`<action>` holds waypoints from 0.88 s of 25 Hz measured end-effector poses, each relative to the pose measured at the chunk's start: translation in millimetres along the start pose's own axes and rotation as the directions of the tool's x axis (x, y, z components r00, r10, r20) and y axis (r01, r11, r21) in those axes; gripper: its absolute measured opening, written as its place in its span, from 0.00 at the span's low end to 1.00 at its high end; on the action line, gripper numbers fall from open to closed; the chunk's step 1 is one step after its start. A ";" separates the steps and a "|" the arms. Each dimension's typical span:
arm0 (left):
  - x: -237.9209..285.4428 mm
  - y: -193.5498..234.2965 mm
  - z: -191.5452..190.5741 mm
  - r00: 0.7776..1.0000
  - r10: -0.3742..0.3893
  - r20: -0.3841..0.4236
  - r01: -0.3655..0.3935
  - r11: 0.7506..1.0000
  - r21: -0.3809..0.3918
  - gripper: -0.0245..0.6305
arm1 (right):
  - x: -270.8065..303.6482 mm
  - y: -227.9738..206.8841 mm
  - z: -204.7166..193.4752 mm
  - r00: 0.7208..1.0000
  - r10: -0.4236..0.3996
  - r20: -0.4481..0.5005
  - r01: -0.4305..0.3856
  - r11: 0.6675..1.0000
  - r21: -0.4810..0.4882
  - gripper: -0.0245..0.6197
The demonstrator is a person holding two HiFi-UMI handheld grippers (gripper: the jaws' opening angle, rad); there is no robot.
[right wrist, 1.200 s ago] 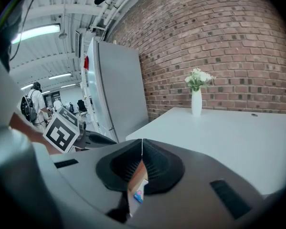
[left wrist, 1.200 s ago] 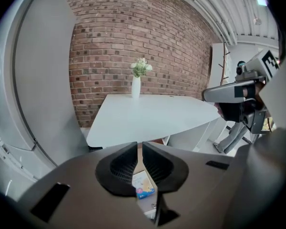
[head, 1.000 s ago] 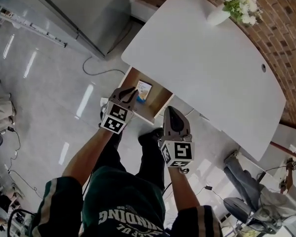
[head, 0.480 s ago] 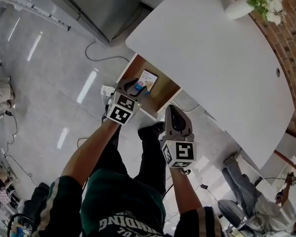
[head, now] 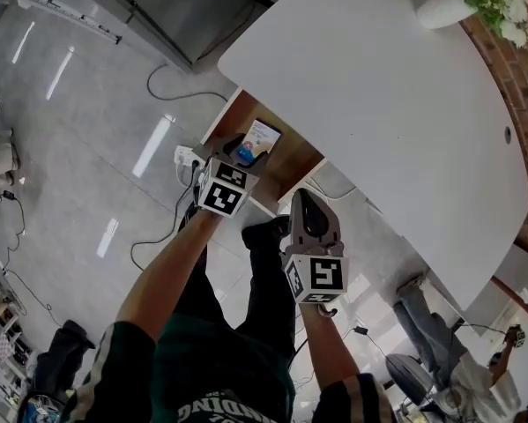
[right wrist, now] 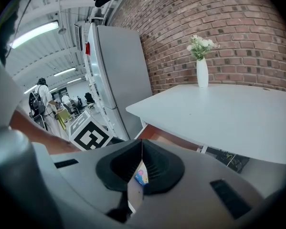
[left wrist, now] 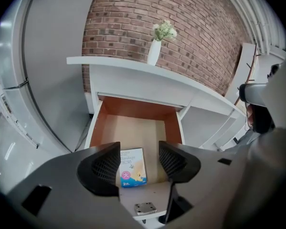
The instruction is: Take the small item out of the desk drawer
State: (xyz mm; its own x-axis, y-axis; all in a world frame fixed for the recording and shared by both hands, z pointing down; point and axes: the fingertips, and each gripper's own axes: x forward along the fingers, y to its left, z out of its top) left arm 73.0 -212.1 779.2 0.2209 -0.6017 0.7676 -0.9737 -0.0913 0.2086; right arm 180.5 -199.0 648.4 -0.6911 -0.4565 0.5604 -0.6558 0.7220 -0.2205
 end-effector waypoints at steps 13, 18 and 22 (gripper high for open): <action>50.4 5.3 -12.9 0.996 0.071 -0.061 -0.075 0.995 -0.062 0.62 | 10.0 -7.2 -35.3 0.999 0.019 -0.049 -0.017 0.999 0.044 0.08; 78.8 7.9 -19.2 0.990 0.088 -0.114 -0.094 0.994 -0.048 0.64 | 6.7 -11.2 -50.5 0.997 0.019 -0.072 -0.015 0.998 0.059 0.08; 99.7 16.0 -25.8 0.982 0.079 -0.174 -0.085 0.996 -0.024 0.66 | 7.1 -13.4 -60.9 0.996 0.021 -0.089 -0.015 0.998 0.064 0.08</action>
State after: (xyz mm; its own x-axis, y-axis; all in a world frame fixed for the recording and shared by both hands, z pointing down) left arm 80.9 -253.0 874.7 0.1493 -0.4599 0.8753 -0.9873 -0.0214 0.1572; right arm 202.9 -180.2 704.0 -0.6748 -0.3933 0.6244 -0.6633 0.6942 -0.2795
